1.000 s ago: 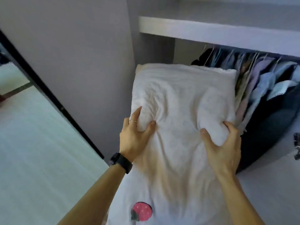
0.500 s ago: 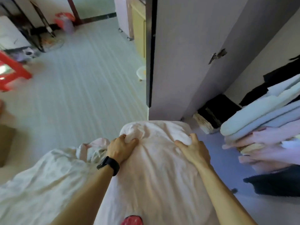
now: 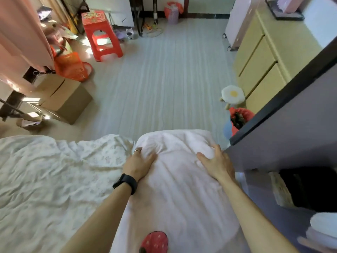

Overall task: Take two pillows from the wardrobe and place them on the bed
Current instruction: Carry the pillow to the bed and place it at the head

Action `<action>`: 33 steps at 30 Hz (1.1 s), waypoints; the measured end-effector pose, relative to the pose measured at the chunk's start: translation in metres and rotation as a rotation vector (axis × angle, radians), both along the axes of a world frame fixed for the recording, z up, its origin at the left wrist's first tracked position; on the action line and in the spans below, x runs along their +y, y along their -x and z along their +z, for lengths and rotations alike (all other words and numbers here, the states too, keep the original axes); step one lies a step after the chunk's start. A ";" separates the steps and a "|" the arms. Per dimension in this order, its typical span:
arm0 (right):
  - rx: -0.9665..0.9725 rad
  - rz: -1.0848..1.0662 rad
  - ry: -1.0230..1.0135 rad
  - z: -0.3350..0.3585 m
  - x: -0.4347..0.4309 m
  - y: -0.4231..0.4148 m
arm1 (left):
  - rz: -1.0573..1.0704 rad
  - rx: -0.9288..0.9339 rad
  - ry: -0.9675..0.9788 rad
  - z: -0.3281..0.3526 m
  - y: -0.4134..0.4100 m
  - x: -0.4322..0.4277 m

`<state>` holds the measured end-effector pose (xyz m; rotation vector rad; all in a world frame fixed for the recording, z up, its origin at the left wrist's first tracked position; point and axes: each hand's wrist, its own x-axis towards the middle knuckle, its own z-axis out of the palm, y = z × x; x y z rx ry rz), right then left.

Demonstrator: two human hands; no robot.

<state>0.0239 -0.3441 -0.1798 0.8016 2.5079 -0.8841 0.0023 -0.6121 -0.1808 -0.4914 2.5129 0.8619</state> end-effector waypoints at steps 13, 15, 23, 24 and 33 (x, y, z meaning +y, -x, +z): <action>0.411 0.057 0.037 0.065 -0.064 0.213 | 0.220 0.313 -0.086 0.056 0.188 -0.061; 0.547 0.070 0.072 0.081 -0.080 0.254 | 0.281 0.424 -0.152 0.074 0.217 -0.072; 0.962 0.185 0.261 0.111 -0.141 0.427 | 0.470 0.761 -0.176 0.118 0.343 -0.103; 0.993 0.211 0.293 0.110 -0.148 0.450 | 0.523 0.814 -0.143 0.117 0.359 -0.107; 0.932 0.518 0.541 0.085 -0.216 0.642 | 0.867 0.890 0.063 0.097 0.482 -0.139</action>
